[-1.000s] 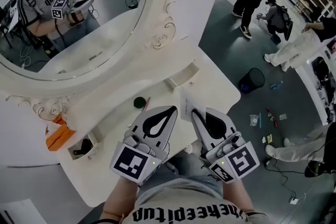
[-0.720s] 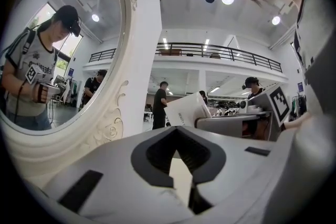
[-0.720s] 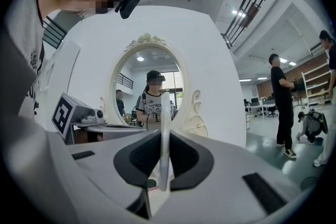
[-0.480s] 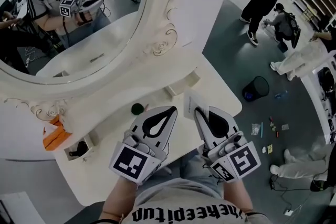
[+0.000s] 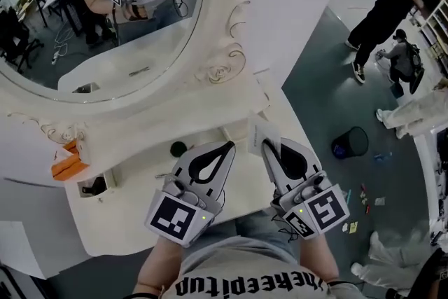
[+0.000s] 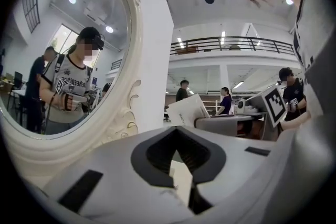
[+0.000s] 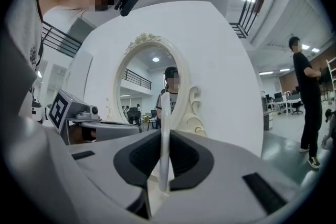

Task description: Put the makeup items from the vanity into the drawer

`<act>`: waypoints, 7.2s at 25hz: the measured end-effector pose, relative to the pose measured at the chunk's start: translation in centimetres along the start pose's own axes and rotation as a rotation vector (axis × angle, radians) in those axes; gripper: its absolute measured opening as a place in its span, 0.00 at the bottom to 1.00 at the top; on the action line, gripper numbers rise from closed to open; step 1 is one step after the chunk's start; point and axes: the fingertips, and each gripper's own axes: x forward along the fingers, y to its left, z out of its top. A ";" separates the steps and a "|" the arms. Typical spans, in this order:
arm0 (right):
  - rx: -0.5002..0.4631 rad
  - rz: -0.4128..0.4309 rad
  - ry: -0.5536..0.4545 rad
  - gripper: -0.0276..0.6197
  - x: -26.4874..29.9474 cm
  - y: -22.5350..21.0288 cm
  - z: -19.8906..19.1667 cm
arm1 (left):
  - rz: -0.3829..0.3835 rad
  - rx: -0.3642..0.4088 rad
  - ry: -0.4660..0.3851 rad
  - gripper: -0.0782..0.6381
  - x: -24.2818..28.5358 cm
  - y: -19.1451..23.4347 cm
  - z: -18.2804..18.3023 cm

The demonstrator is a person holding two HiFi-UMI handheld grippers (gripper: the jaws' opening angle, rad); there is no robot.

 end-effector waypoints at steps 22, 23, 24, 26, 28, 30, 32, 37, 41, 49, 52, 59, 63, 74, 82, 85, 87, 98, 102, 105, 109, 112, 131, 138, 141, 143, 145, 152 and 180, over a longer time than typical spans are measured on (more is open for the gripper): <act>-0.157 0.310 0.109 0.12 4.1 -5.0 -4.4 | 0.337 -0.056 0.013 0.15 1.6 0.6 -1.8; -0.168 0.317 0.115 0.12 4.3 -5.2 -4.8 | 0.344 -0.054 0.013 0.15 1.7 0.6 -1.8; -0.179 0.324 0.121 0.12 4.5 -5.3 -5.1 | 0.350 -0.054 0.014 0.15 1.7 0.6 -1.8; -0.195 0.343 0.133 0.12 4.7 -5.5 -5.7 | 0.365 -0.056 0.017 0.15 1.7 0.5 -1.9; -0.214 0.360 0.148 0.12 5.1 -5.7 -6.4 | 0.383 -0.058 0.017 0.15 1.7 0.4 -2.1; -0.243 0.372 0.168 0.12 5.4 -5.9 -7.2 | 0.400 -0.063 0.016 0.15 1.7 0.4 -2.1; -0.280 0.386 0.191 0.12 5.8 -6.1 -8.1 | 0.418 -0.070 0.016 0.15 1.5 0.5 -2.2; -0.355 0.409 0.256 0.12 6.5 -6.6 -10.6 | 0.446 -0.072 0.018 0.15 1.3 0.6 -2.3; -0.402 0.426 0.275 0.12 7.1 -6.7 -12.1 | 0.466 -0.077 0.020 0.15 1.0 0.7 -2.5; -0.468 0.438 0.339 0.13 7.4 -6.9 -14.7 | 0.474 -0.080 0.018 0.15 1.1 0.9 -2.6; -0.509 0.440 0.366 0.12 7.6 -7.1 -15.7 | 0.476 -0.082 0.018 0.15 1.0 1.0 -2.7; -0.595 0.468 0.403 0.13 8.0 -6.8 -17.3 | 0.483 -0.089 0.021 0.15 0.6 1.2 -2.9; -0.655 0.500 0.420 0.13 8.1 -6.3 -17.9 | 0.490 -0.092 0.021 0.15 0.4 1.5 -2.9; -0.750 0.538 0.496 0.14 8.7 -5.9 -20.1 | 0.498 -0.099 0.026 0.15 0.3 2.0 -3.2; -0.727 0.542 0.545 0.19 9.3 -5.9 -20.5 | 0.502 -0.108 0.024 0.15 0.3 2.6 -3.2; -0.708 0.545 0.561 0.22 9.3 -6.0 -20.5 | 0.500 -0.109 0.023 0.15 0.4 2.7 -3.3; -0.682 0.545 0.571 0.24 9.2 -6.2 -20.4 | 0.498 -0.108 0.023 0.15 0.5 2.9 -3.3; -0.538 0.559 0.616 0.39 8.9 -6.9 -20.0 | 0.481 -0.113 0.031 0.15 0.9 3.3 -3.5; -0.493 0.567 0.621 0.44 8.8 -7.1 -19.8 | 0.482 -0.113 0.031 0.15 0.9 3.4 -3.5; -0.452 0.557 0.610 0.44 8.8 -7.3 -19.1 | 0.483 -0.113 0.032 0.15 0.9 3.4 -3.4; -0.408 0.546 0.563 0.43 8.8 -7.0 -18.1 | 0.482 -0.109 0.033 0.15 0.7 3.4 -3.4; -0.382 0.540 0.539 0.35 8.7 -6.8 -17.6 | 0.479 -0.105 0.033 0.15 0.7 3.3 -3.4; -0.085 0.425 0.343 0.06 8.1 -4.0 -13.0 | 0.399 -0.076 0.032 0.15 -0.8 2.9 -2.8; 0.015 0.366 0.271 0.06 6.8 -2.8 -10.7 | 0.309 -0.052 0.031 0.15 -0.9 2.5 -1.9; 0.035 0.342 0.244 0.06 6.3 -2.2 -9.6 | 0.277 -0.046 0.031 0.15 -1.2 2.2 -1.6; 0.042 0.326 0.229 0.06 5.9 -1.9 -9.1 | 0.256 -0.043 0.033 0.15 -1.4 2.1 -1.4; 0.051 0.306 0.212 0.06 5.5 -1.5 -8.6 | 0.229 -0.034 0.033 0.15 -1.5 1.9 -1.2; 0.063 0.257 0.150 0.06 3.7 -0.2 -6.0 | 0.147 -0.013 0.031 0.15 -1.7 0.8 -0.8; 0.042 0.100 -0.035 0.06 -3.3 4.7 0.0 | -0.135 0.054 0.010 0.15 -2.4 -4.5 0.1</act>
